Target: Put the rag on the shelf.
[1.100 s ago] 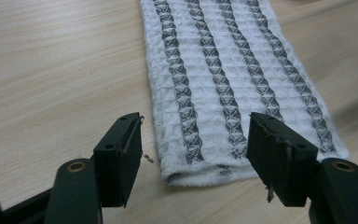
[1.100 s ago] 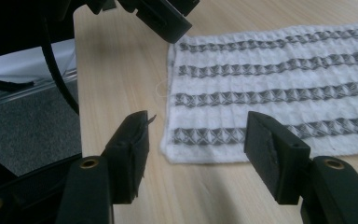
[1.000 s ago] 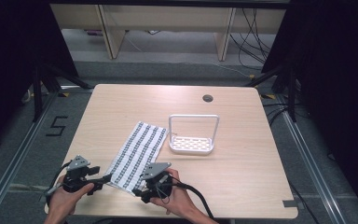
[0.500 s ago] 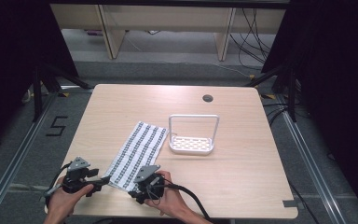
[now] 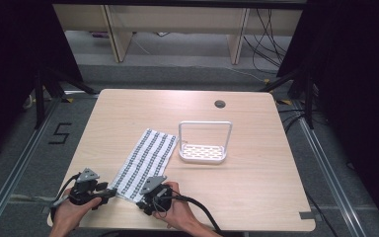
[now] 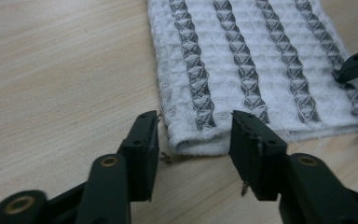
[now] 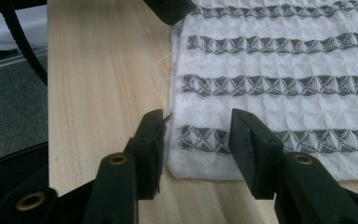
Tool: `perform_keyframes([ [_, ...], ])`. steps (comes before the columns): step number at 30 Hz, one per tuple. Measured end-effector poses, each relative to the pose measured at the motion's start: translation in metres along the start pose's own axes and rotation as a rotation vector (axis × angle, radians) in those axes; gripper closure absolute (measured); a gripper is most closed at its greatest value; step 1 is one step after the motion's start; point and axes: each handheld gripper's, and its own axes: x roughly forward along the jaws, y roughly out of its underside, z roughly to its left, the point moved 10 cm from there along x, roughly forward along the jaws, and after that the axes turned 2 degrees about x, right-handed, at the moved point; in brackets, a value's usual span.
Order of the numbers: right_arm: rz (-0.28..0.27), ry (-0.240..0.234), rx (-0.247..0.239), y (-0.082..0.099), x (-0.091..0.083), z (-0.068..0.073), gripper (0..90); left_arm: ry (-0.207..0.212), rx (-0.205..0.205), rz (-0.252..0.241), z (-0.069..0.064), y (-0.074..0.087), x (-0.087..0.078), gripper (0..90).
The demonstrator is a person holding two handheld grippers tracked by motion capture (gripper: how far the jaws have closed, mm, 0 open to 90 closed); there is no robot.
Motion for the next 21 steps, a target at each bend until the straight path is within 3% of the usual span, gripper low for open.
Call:
perform_keyframes([
  [1,-0.006,0.007,0.011,-0.001,0.0,0.001,59.8,0.014,0.009,0.002,-0.002,0.0,0.001,55.2],
  [5,-0.01,-0.003,0.052,-0.001,-0.001,0.0,69.7,-0.014,0.036,0.008,-0.002,-0.002,0.003,65.2],
  [10,-0.031,0.011,0.058,-0.001,-0.001,-0.005,81.5,-0.014,0.064,0.009,-0.004,-0.002,0.004,83.2],
  [16,-0.038,-0.013,0.073,-0.001,-0.002,-0.006,85.7,-0.032,0.085,-0.017,-0.007,-0.006,0.001,87.7],
  [17,-0.035,-0.008,0.063,-0.001,-0.003,-0.006,86.0,-0.026,0.101,-0.024,-0.009,-0.008,-0.002,87.8],
  [21,-0.058,-0.012,0.061,-0.006,-0.009,-0.008,86.4,-0.013,0.095,-0.049,-0.013,-0.014,-0.01,87.9],
])
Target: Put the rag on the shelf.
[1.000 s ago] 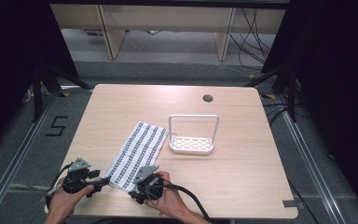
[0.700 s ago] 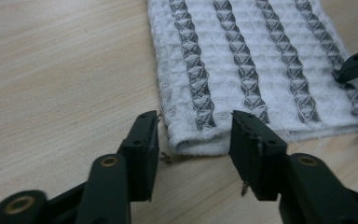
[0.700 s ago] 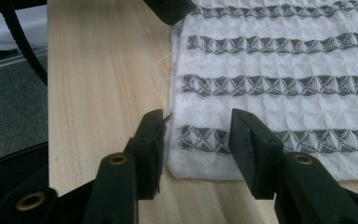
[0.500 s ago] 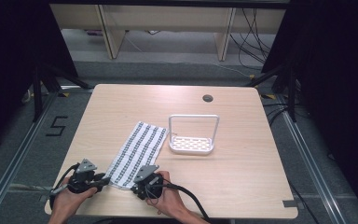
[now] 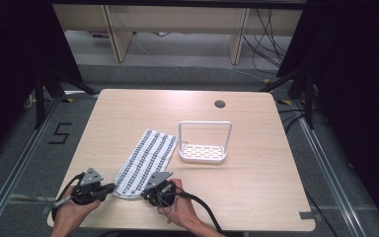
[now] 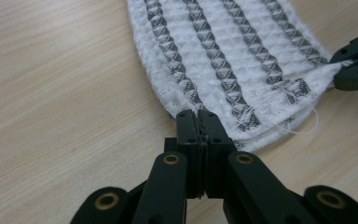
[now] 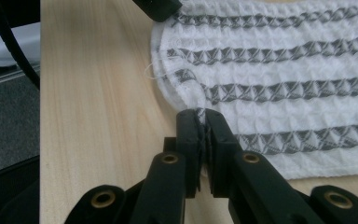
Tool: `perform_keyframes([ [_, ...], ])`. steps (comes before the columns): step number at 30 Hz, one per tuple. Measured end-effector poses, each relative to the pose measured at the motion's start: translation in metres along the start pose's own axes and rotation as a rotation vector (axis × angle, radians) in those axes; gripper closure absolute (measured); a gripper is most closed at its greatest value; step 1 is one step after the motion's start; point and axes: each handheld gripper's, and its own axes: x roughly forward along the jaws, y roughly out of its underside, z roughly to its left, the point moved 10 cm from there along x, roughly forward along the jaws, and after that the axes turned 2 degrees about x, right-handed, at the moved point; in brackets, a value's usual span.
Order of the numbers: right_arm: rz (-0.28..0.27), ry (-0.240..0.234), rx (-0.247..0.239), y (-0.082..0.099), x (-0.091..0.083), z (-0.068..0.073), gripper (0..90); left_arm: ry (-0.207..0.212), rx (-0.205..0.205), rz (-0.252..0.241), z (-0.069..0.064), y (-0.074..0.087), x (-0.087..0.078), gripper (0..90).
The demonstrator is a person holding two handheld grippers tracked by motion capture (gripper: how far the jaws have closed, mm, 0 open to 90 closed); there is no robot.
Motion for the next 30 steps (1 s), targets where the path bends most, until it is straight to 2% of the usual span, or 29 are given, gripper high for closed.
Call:
perform_keyframes([
  [2,-0.007,0.002,0.002,-0.004,-0.005,-0.002,86.5,0.003,0.007,-0.002,-0.001,-0.002,-0.002,87.9],
  [3,-0.007,0.002,0.002,-0.004,-0.005,-0.002,86.5,0.004,-0.001,-0.019,-0.003,-0.004,-0.004,87.9],
  [4,-0.03,-0.004,0.006,-0.01,-0.01,-0.004,86.5,0.011,0.01,-0.031,-0.005,-0.009,-0.008,87.8],
  [9,-0.069,-0.005,0.002,-0.026,-0.021,-0.008,86.6,0.016,0.01,-0.07,-0.004,-0.02,-0.012,87.8],
  [10,-0.088,-0.009,-0.011,-0.034,-0.025,-0.008,86.6,0.026,-0.01,-0.087,-0.003,-0.025,-0.017,87.8],
  [13,-0.106,-0.002,-0.006,-0.043,-0.032,-0.01,86.6,0.036,-0.02,-0.107,-0.003,-0.033,-0.023,87.8],
  [14,-0.113,-0.002,-0.007,-0.048,-0.036,-0.012,86.7,0.042,-0.038,-0.14,-0.003,-0.04,-0.027,87.8],
  [15,-0.129,0.001,-0.008,-0.054,-0.042,-0.014,86.7,0.061,-0.034,-0.147,-0.004,-0.043,-0.031,87.8],
  [17,-0.154,0.006,-0.008,-0.063,-0.05,-0.017,86.7,0.062,-0.037,-0.175,-0.004,-0.052,-0.039,87.7],
  [18,-0.17,0.006,-0.01,-0.068,-0.054,-0.018,86.7,0.075,-0.063,-0.199,-0.006,-0.058,-0.043,87.7],
  [19,-0.176,0.005,-0.007,-0.073,-0.059,-0.02,86.6,0.093,-0.061,-0.206,-0.005,-0.063,-0.049,87.7],
  [20,-0.191,0.01,-0.007,-0.079,-0.064,-0.023,86.7,0.123,-0.099,-0.235,-0.007,-0.069,-0.053,87.7],
  [22,-0.217,0.014,-0.015,-0.093,-0.075,-0.024,86.7,0.15,-0.117,-0.242,-0.009,-0.079,-0.063,87.7],
  [25,-0.224,0.013,-0.013,-0.102,-0.083,-0.024,86.7,0.165,-0.118,-0.239,-0.009,-0.086,-0.069,87.6],
  [28,-0.251,0.012,-0.02,-0.115,-0.095,-0.023,86.7,0.192,-0.121,-0.257,-0.011,-0.1,-0.082,87.6],
  [30,-0.263,0.006,-0.017,-0.123,-0.104,-0.023,86.7,0.195,-0.11,-0.263,-0.011,-0.111,-0.091,87.6],
])
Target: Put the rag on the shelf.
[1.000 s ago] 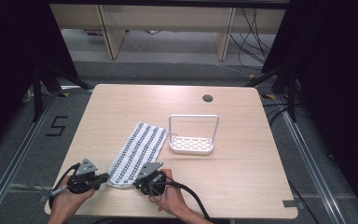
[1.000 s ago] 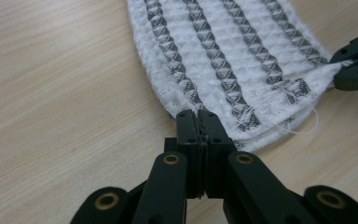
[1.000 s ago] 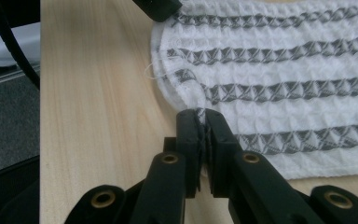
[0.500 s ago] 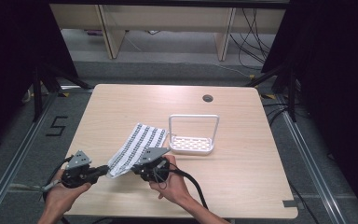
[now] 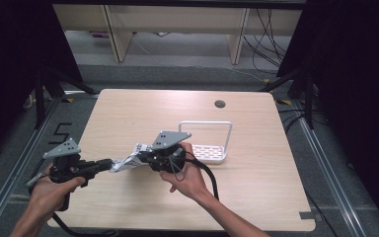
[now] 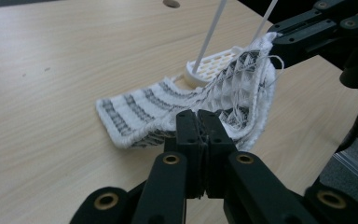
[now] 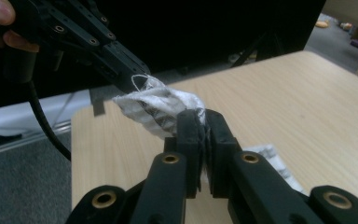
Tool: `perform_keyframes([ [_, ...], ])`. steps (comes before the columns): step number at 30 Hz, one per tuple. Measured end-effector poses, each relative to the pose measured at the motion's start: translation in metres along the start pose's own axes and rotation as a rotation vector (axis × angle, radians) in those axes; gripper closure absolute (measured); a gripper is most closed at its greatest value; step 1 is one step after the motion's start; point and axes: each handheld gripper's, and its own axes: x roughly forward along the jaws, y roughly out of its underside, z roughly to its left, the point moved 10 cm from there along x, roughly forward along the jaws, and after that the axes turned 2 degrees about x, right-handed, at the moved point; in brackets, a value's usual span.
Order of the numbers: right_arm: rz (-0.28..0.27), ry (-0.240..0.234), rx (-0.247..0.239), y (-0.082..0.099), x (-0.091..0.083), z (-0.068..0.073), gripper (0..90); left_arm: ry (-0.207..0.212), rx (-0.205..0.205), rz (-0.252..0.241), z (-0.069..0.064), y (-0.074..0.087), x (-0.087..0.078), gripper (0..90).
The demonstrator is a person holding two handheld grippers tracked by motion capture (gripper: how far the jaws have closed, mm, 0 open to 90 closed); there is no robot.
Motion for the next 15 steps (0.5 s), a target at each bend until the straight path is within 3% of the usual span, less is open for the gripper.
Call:
perform_keyframes([
  [5,-0.045,-0.013,0.02,-0.025,-0.019,0.0,86.7,0.026,0.035,-0.022,-0.014,-0.035,-0.017,87.6],
  [8,-0.08,0.004,0.032,-0.039,-0.035,-0.002,86.7,0.039,0.047,0.002,-0.021,-0.047,-0.023,87.7],
  [13,-0.122,-0.004,0.027,-0.05,-0.056,-0.004,86.7,0.083,0.055,0.001,-0.04,-0.065,-0.023,87.6],
  [15,-0.146,0.018,0.025,-0.054,-0.069,-0.008,86.7,0.1,0.062,-0.004,-0.048,-0.072,-0.021,87.7],
])
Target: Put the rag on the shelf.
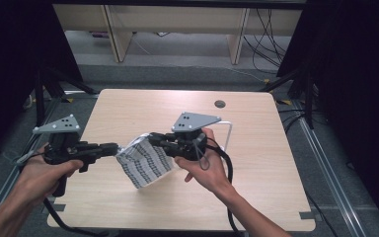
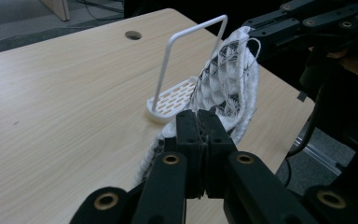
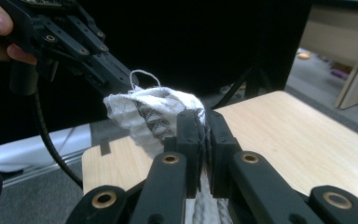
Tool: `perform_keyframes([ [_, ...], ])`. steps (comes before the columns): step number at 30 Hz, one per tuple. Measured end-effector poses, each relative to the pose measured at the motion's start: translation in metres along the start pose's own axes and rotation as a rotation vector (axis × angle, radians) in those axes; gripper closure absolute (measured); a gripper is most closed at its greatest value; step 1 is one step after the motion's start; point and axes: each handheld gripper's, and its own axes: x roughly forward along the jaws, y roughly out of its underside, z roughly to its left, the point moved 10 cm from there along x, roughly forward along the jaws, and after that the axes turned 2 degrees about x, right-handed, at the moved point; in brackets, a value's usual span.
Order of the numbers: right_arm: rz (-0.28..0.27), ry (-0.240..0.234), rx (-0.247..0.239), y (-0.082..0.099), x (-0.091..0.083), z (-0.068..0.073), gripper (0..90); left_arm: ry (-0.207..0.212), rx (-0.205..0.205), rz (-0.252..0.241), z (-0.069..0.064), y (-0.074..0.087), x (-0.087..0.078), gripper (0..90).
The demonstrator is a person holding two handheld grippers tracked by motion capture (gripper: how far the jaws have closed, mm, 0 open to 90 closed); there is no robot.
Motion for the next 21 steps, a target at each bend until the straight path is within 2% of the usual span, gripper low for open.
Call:
perform_keyframes([
  [1,0.0,0.003,0.008,0.0,-0.004,0.0,86.7,0.006,0.012,0.003,-0.004,-0.004,0.003,87.6],
  [3,-0.032,0.012,-0.017,-0.004,-0.019,-0.003,86.7,0.02,0.03,0.011,-0.01,-0.01,0.007,87.6],
  [4,-0.032,0.012,-0.017,-0.004,-0.019,-0.003,86.7,0.025,0.036,0.007,-0.013,-0.014,0.01,87.6],
  [5,-0.032,0.033,-0.01,-0.003,-0.031,-0.008,86.7,0.036,0.043,0.01,-0.017,-0.018,0.013,87.6],
  [6,-0.032,0.033,-0.01,-0.003,-0.031,-0.008,86.7,0.039,0.052,0.008,-0.021,-0.023,0.017,87.6],
  [7,-0.028,0.042,0.007,-0.002,-0.041,-0.011,86.6,0.059,0.069,0.008,-0.029,-0.031,0.025,87.6],
  [9,-0.03,0.052,0.017,-0.002,-0.046,-0.014,86.6,0.066,0.076,0.011,-0.032,-0.036,0.028,87.7],
  [10,-0.036,0.07,0.008,-0.003,-0.052,-0.018,86.7,0.073,0.082,0.01,-0.036,-0.04,0.033,87.6],
  [11,-0.037,0.088,0.024,-0.003,-0.063,-0.024,86.7,0.078,0.096,0.017,-0.039,-0.044,0.039,87.6],
  [13,-0.045,0.09,0.02,-0.004,-0.066,-0.026,86.7,0.082,0.101,0.01,-0.043,-0.052,0.047,87.6],
  [14,-0.049,0.099,0.033,-0.005,-0.071,-0.029,86.7,0.091,0.099,0.012,-0.045,-0.056,0.051,87.6],
  [15,-0.067,0.121,0.022,-0.007,-0.081,-0.037,86.7,0.102,0.107,0.008,-0.049,-0.063,0.059,87.7],
  [16,-0.067,0.121,0.022,-0.007,-0.081,-0.037,86.7,0.102,0.107,0.008,-0.049,-0.063,0.059,87.6],
  [17,-0.074,0.134,0.035,-0.007,-0.089,-0.042,86.7,0.112,0.115,0.002,-0.052,-0.07,0.066,87.6],
  [21,-0.089,0.159,0.056,-0.008,-0.1,-0.052,86.7,0.116,0.108,-0.01,-0.053,-0.081,0.078,87.6],
])
